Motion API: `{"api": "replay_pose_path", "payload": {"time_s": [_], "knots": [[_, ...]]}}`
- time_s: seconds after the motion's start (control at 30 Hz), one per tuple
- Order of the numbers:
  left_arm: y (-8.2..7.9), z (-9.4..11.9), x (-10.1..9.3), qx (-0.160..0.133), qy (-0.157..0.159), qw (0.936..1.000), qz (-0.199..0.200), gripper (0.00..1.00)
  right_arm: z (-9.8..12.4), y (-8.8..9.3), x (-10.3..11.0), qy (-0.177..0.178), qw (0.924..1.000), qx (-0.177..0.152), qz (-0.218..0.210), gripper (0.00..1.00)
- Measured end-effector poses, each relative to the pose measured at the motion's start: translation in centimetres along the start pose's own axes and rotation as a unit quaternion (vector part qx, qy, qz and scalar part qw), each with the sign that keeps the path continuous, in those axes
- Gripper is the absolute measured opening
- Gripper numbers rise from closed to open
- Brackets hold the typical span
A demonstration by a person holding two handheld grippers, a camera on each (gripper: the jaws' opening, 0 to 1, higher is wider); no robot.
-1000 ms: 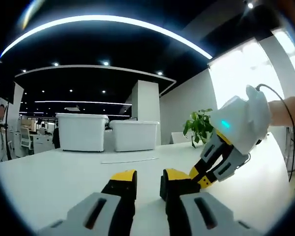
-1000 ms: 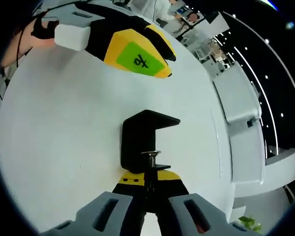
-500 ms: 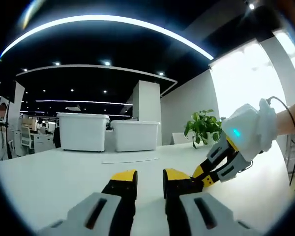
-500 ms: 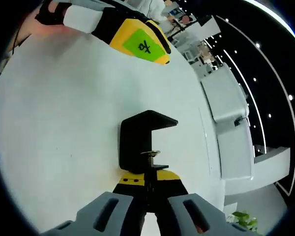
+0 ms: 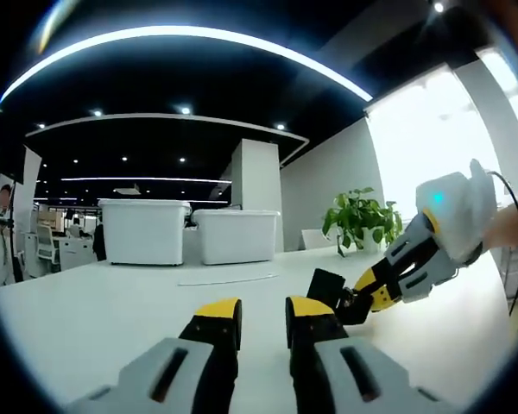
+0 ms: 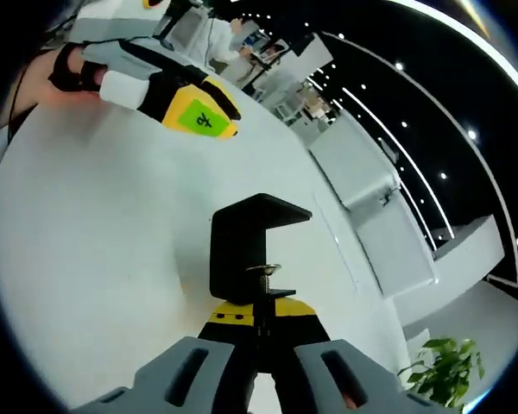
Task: Clamp the fixed fixture on the desktop, loosen the retaining clip, secure it to the edge of the desk, and tighten the retaining clip.
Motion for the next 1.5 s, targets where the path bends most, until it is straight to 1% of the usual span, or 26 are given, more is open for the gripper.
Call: {"api": "replay_pose_path", "payload": {"time_s": [0.13, 0.23, 0.3, 0.33, 0.37, 0.4, 0.43, 0.53, 0.63, 0.67, 0.7, 0.77, 0.8, 0.87, 0.93, 1.0, 1.07, 1.1, 1.13, 1.17, 1.2, 1.23, 1.27, 1.33, 1.4, 1.5], "knots": [[0.1, -0.1, -0.1, 0.003, 0.001, 1.0000, -0.005, 0.20, 1.0, 0.1, -0.1, 0.013, 0.9997, -0.015, -0.012, 0.03], [0.1, -0.1, -0.2, 0.005, 0.001, 1.0000, -0.006, 0.20, 1.8, -0.2, -0.4, 0.033, 0.9989, -0.028, -0.015, 0.03], [0.1, -0.1, -0.2, 0.005, 0.001, 1.0000, -0.007, 0.20, 2.4, -0.4, -0.7, 0.042, 0.9975, -0.042, -0.039, 0.03], [0.1, -0.1, -0.2, 0.006, 0.001, 1.0000, -0.007, 0.20, 2.6, -0.5, -0.8, 0.040, 0.9966, -0.050, -0.052, 0.03], [0.1, -0.1, -0.2, 0.006, 0.001, 0.9999, -0.008, 0.20, 2.9, -0.6, -0.8, 0.035, 0.9948, -0.061, -0.074, 0.03], [0.1, -0.2, -0.2, 0.007, 0.001, 0.9999, -0.008, 0.20, 3.2, -0.7, -0.9, 0.031, 0.9916, -0.072, -0.103, 0.03], [0.1, -0.2, -0.2, 0.008, 0.001, 0.9999, -0.009, 0.20, 3.6, -0.7, -1.1, 0.029, 0.9868, -0.088, -0.133, 0.03], [0.2, -0.2, -0.3, 0.010, 0.002, 0.9999, -0.011, 0.20, 4.5, -0.7, -1.5, 0.033, 0.9772, -0.107, -0.181, 0.03], [0.2, -0.3, -0.4, 0.012, 0.002, 0.9998, -0.013, 0.20, 5.2, -0.5, -1.9, 0.035, 0.9661, -0.138, -0.215, 0.03], [0.2, -0.3, -0.4, 0.012, 0.002, 0.9998, -0.014, 0.20, 5.4, -0.4, -2.0, 0.033, 0.9662, -0.146, -0.210, 0.03], [0.2, -0.2, -0.4, 0.012, 0.002, 0.9998, -0.014, 0.20, 5.5, -0.3, -2.0, 0.032, 0.9629, -0.154, -0.219, 0.03], [0.2, -0.2, -0.4, 0.012, 0.003, 0.9998, -0.014, 0.20, 5.7, -0.2, -1.8, 0.020, 0.9529, -0.174, -0.247, 0.03], [0.2, -0.2, -0.4, 0.012, 0.003, 0.9998, -0.014, 0.20, 5.9, 0.0, -1.7, 0.015, 0.9464, -0.181, -0.267, 0.03], [0.3, -0.2, -0.5, 0.016, 0.002, 0.9997, -0.018, 0.20, 6.0, 0.1, -1.6, 0.005, 0.9376, -0.194, -0.289, 0.03], [0.4, -0.3, -0.6, 0.017, 0.004, 0.9997, -0.019, 0.20, 6.1, 0.3, -1.4, 0.009, 0.9282, -0.202, -0.312, 0.03], [0.4, -0.3, -0.6, 0.019, 0.005, 0.9996, -0.021, 0.20, 6.2, 0.6, -1.3, 0.008, 0.9256, -0.209, -0.315, 0.03], [0.4, -0.3, -0.6, 0.020, 0.004, 0.9996, -0.021, 0.20, 6.3, 0.6, -1.0, 0.009, 0.9180, -0.229, -0.324, 0.03], [0.4, -0.3, -0.7, 0.021, 0.005, 0.9995, -0.023, 0.20, 6.4, 0.5, -0.8, 0.004, 0.9118, -0.248, -0.328, 0.03], [0.5, -0.3, -0.7, 0.022, 0.005, 0.9995, -0.024, 0.20, 6.5, 0.4, -0.7, 0.002, 0.9089, -0.253, -0.331, 0.03], [0.6, -0.3, -0.7, 0.025, 0.005, 0.9993, -0.026, 0.20, 6.8, 0.3, -0.4, 0.003, 0.9080, -0.258, -0.330, 0.03], [0.6, -0.4, -0.8, 0.028, 0.007, 0.9991, -0.029, 0.20, 7.1, 0.0, -0.2, 0.000, 0.9036, -0.275, -0.329, 0.03], [0.7, -0.4, -0.8, 0.029, 0.008, 0.9991, -0.030, 0.20, 7.2, -0.1, -0.1, -0.002, 0.9011, -0.280, -0.331, 0.03], [0.7, -0.4, -0.9, 0.030, 0.009, 0.9990, -0.031, 0.20, 7.5, -0.5, 0.3, -0.007, 0.8942, -0.293, -0.338, 0.03], [0.7, -0.4, -0.9, 0.032, 0.010, 0.9989, -0.033, 0.20, 7.9, -0.9, 0.8, -0.007, 0.8891, -0.309, -0.338, 0.03], [0.8, -0.4, -0.9, 0.033, 0.010, 0.9988, -0.033, 0.20, 8.0, -1.2, 1.1, -0.007, 0.8884, -0.311, -0.337, 0.03], [0.8, -0.4, -0.9, 0.034, 0.010, 0.9988, -0.034, 0.20, 8.1, -1.8, 1.6, -0.013, 0.8851, -0.315, -0.342, 0.03]]}}
Point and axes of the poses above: the point that each gripper's makers call its tool centre point, and the gripper's own axes: z roughly backward along the fingers, x roughly to its left, y roughly out of its underside, the point moved 10 cm from there along z, roughly backward along the fingers, and after that the axes turned 1 degree about z, right-handed, at the moved point
